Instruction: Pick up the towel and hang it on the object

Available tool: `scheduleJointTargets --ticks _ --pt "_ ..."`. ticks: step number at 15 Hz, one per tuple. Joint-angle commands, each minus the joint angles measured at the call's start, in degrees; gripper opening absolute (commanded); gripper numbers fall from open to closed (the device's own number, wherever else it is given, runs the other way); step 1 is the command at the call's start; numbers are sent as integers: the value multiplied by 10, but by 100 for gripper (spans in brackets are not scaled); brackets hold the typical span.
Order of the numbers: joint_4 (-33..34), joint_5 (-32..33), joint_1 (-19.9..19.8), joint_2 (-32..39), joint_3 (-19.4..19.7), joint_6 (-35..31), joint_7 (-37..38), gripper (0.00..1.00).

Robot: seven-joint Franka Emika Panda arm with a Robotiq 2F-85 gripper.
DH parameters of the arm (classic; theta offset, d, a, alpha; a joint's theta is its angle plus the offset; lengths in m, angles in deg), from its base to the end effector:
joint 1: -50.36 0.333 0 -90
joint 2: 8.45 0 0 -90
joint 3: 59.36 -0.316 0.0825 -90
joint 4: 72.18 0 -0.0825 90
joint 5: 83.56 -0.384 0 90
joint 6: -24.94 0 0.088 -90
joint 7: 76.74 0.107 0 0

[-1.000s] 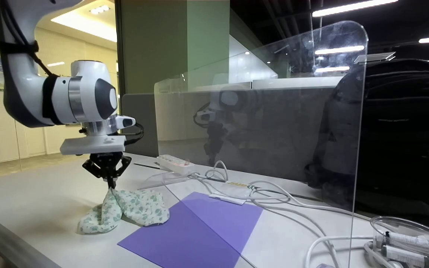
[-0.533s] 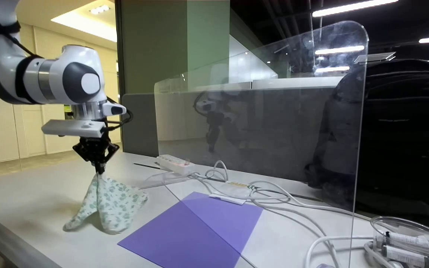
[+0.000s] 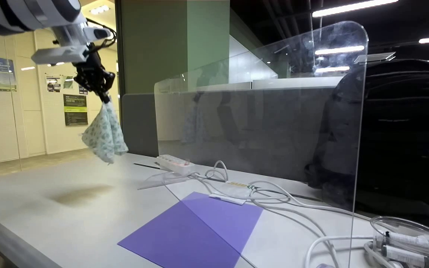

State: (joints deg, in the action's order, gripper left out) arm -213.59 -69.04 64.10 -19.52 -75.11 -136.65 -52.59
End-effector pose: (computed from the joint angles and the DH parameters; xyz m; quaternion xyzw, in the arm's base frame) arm 0.4252 0.2574 0.4220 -0.9482 -0.1538 -0.2760 0.0321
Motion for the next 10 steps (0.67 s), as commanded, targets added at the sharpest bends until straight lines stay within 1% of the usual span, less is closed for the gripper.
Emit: scheduleJointTargets --ticks 1,2,4,7,10 --pt "10 -15 -17 -24 -18 30 -6 2" --pt "16 -20 -17 -41 -19 54 -6 2" --pt "18 -23 -17 -54 -20 67 -6 2" --pt "7 -28 -14 -51 -22 39 -21 0" --pt "18 -37 -21 -76 -28 26 -26 0"
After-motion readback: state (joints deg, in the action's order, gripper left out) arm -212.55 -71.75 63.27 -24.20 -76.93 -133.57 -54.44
